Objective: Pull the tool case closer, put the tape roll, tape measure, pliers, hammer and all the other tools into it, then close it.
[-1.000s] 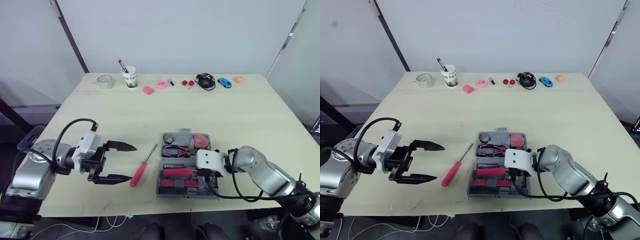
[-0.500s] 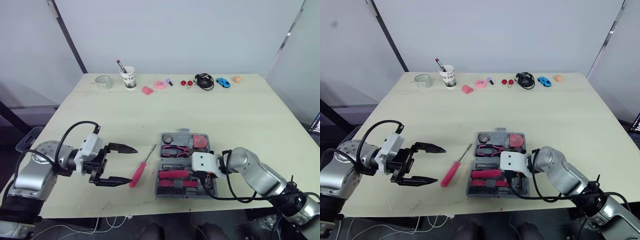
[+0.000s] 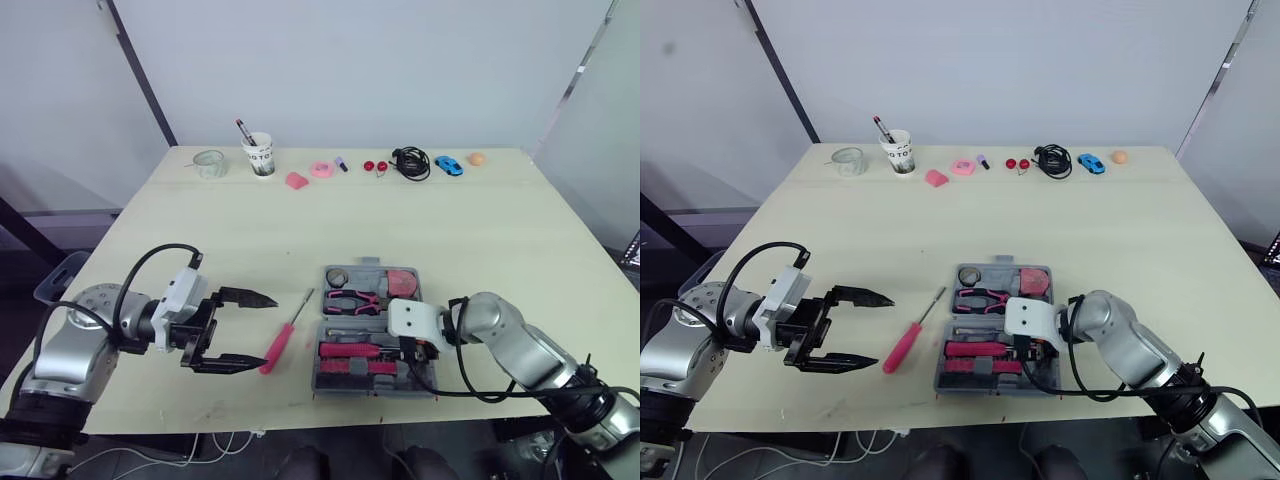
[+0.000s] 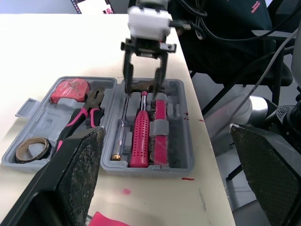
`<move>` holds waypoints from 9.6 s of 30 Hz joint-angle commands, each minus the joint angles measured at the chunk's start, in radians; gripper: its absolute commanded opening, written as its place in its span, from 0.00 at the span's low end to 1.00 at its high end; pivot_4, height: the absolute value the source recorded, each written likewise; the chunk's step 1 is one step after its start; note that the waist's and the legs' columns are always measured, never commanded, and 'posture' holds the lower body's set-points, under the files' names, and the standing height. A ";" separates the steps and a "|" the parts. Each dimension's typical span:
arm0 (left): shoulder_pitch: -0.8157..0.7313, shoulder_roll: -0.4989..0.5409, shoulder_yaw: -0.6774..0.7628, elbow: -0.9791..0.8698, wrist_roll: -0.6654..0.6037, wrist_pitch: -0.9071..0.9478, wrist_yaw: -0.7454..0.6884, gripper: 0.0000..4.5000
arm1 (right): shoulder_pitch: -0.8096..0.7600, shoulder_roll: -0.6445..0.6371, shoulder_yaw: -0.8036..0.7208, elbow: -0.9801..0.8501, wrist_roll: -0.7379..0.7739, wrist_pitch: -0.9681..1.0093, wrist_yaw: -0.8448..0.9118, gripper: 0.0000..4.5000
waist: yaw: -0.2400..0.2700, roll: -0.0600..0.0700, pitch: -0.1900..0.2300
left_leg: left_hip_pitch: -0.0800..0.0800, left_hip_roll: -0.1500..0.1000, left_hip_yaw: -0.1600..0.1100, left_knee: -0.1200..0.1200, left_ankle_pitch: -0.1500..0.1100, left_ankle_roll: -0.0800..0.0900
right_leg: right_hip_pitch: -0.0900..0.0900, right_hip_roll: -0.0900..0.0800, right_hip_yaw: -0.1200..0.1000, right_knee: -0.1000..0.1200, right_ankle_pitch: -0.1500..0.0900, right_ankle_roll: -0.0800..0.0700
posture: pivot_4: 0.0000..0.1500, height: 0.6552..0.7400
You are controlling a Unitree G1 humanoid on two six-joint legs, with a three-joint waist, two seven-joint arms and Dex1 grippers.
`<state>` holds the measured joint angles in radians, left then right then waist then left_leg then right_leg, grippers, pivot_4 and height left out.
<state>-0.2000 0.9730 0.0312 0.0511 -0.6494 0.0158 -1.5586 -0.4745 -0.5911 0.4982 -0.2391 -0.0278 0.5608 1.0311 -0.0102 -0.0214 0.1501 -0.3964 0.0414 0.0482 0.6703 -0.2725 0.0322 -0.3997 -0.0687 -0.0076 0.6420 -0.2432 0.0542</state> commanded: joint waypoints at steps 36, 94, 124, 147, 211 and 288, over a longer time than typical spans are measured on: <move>0.108 -0.090 0.157 -0.078 -0.026 0.093 0.124 1.00 | 0.242 0.122 -0.450 0.021 0.324 -0.266 -0.143 0.01 | 0.004 0.000 -0.001 | 0.001 0.000 -0.001 0.000 0.000 0.000 | 0.002 -0.001 0.000 0.000 0.000 0.000 | 1.00 1.00; 0.350 -0.555 0.025 -0.422 0.356 0.477 1.136 1.00 | 0.641 -0.162 -0.733 -0.114 0.604 -0.418 0.128 0.96 | 0.025 0.000 -0.006 | 0.005 0.000 -0.001 0.000 0.000 0.000 | 0.004 -0.002 0.003 -0.001 -0.002 -0.004 | 1.00 1.00; 0.213 -0.608 -0.071 -0.294 0.462 0.578 1.199 0.14 | 0.521 -0.151 -0.638 -0.202 0.621 -0.342 0.071 1.00 | 0.024 0.000 -0.005 | 0.004 -0.001 -0.002 0.000 0.000 0.000 | 0.004 -0.002 0.002 0.000 -0.002 -0.004 | 1.00 1.00; 0.267 -0.397 0.090 -0.373 0.370 0.500 0.971 0.13 | 0.521 -0.139 -0.636 -0.162 0.650 -0.359 0.140 1.00 | 0.024 -0.001 -0.005 | 0.004 0.000 -0.002 0.000 0.000 0.000 | 0.004 -0.002 0.002 0.000 -0.002 -0.004 | 1.00 1.00; -0.303 -0.415 -0.701 -0.281 0.567 0.709 0.471 0.13 | 0.660 -0.196 -0.734 -0.122 0.635 -0.405 0.210 1.00 | 0.026 -0.001 -0.004 | 0.002 -0.002 -0.004 0.002 0.000 0.000 | 0.004 0.005 0.007 0.000 0.000 0.000 | 1.00 1.00; 0.244 -0.330 0.165 -0.094 0.179 0.137 0.481 0.40 | 0.912 0.040 -0.857 0.095 0.483 -0.666 -0.052 1.00 | 0.024 0.004 -0.008 | 0.004 0.000 -0.003 0.002 0.000 0.000 | 0.004 0.005 0.009 0.001 -0.002 -0.004 | 1.00 1.00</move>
<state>0.0138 0.6375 0.1441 -0.0129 -0.4397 0.1659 -1.0938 0.4251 -0.5518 -0.3133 -0.1348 0.4535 -0.0563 0.9835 0.0140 -0.0176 0.1426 -0.3925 0.0415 0.0457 0.6722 -0.2726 0.0324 -0.3958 -0.0642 0.0015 0.6426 -0.2455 0.0504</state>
